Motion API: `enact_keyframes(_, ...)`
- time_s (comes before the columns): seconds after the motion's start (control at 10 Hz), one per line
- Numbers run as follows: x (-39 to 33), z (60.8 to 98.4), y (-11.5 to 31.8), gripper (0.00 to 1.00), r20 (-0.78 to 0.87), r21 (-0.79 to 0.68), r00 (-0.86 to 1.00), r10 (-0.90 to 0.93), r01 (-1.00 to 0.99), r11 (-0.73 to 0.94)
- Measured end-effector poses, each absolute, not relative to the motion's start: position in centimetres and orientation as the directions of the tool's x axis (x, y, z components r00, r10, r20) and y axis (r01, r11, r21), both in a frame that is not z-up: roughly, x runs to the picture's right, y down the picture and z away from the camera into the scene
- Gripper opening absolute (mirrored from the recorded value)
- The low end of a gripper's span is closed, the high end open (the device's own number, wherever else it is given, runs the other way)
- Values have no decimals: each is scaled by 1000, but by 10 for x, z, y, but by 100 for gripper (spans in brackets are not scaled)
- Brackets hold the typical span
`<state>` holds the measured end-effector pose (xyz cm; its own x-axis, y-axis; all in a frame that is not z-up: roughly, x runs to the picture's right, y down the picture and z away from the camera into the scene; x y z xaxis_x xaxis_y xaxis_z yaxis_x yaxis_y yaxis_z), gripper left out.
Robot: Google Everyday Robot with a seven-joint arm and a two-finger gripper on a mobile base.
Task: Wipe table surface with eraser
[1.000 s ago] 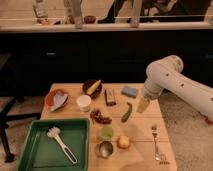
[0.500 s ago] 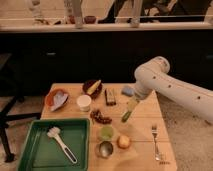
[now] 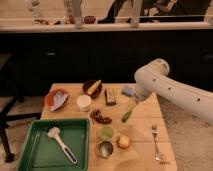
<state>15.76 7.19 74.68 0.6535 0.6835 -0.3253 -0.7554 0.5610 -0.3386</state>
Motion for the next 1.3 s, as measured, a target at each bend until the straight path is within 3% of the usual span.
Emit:
enact_keyframes(0.6, 82, 776, 89, 80, -351, -344, 684, 639, -729, 592)
enact_keyframes(1.3, 62, 836, 84, 80, -358, -301, 568, 741, -821, 484)
